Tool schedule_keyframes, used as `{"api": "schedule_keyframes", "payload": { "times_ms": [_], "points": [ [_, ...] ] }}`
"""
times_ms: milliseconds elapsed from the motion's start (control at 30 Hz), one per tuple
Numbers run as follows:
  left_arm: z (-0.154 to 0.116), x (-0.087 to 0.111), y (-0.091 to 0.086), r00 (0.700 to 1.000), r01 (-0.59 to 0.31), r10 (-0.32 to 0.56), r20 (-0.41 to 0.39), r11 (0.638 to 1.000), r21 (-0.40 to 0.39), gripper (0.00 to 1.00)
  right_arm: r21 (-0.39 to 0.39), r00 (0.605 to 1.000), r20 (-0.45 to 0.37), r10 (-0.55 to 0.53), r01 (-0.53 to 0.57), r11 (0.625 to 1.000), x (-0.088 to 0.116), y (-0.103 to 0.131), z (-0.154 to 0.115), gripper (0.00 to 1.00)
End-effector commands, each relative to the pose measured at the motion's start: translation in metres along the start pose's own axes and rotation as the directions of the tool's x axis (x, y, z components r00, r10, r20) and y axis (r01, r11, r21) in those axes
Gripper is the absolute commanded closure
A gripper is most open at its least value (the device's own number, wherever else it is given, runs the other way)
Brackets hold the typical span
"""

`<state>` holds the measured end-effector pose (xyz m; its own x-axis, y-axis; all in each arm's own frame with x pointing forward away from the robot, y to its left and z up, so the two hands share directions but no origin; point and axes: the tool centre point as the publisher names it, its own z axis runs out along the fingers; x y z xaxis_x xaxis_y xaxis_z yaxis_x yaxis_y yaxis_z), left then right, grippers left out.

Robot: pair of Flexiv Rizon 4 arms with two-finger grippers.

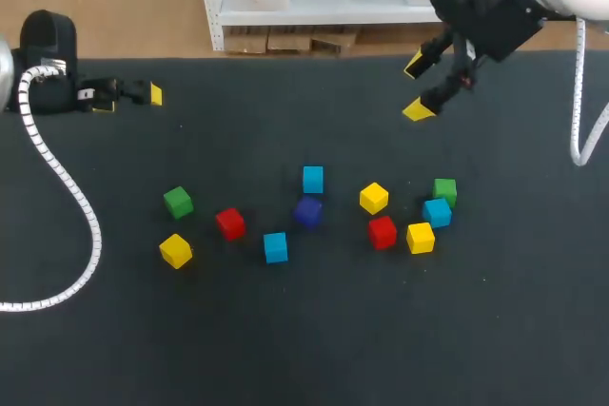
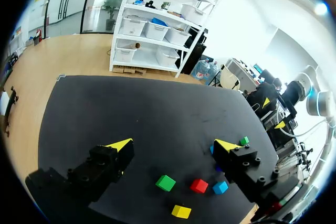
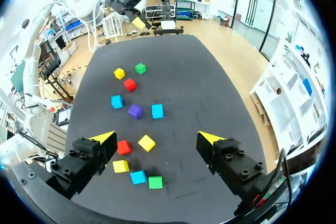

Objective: Place the blue cubes, place green cubes on the blue cubes, place the yellow cubes on the green cubes, then place the red cubes on the yellow cubes, and place purple cube on the red cubes.

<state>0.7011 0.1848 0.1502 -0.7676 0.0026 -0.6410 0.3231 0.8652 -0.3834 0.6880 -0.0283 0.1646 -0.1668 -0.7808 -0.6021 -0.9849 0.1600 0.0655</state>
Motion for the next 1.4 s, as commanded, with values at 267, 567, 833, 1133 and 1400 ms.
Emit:
{"api": "schedule_keyframes", "payload": {
  "times_ms": [267,567,833,1133,1400],
  "points": [
    [0.0,0.0,0.0,1.0,0.0,0.0,0.0,1.0,0.0,0.0,0.036,0.987,-0.123,-0.102,0.108,0.994,0.002,0.007,0.041,0.0],
    [0.0,0.0,0.0,1.0,0.0,0.0,0.0,1.0,0.0,0.0,-0.039,0.961,-0.206,-0.185,0.181,0.983,0.054,0.018,0.039,0.0],
    [0.0,0.0,0.0,1.0,0.0,0.0,0.0,1.0,0.0,0.0,-0.094,0.945,-0.254,-0.204,0.186,0.978,0.103,0.019,0.044,0.0],
    [0.0,0.0,0.0,1.0,0.0,0.0,0.0,1.0,0.0,0.0,-0.143,0.922,-0.273,-0.273,0.241,0.96,0.12,0.037,0.065,0.0],
    [0.0,0.0,0.0,1.0,0.0,0.0,0.0,1.0,0.0,0.0,-0.201,0.925,-0.247,-0.288,0.242,0.949,0.125,0.056,0.083,0.0]
  ]
}}
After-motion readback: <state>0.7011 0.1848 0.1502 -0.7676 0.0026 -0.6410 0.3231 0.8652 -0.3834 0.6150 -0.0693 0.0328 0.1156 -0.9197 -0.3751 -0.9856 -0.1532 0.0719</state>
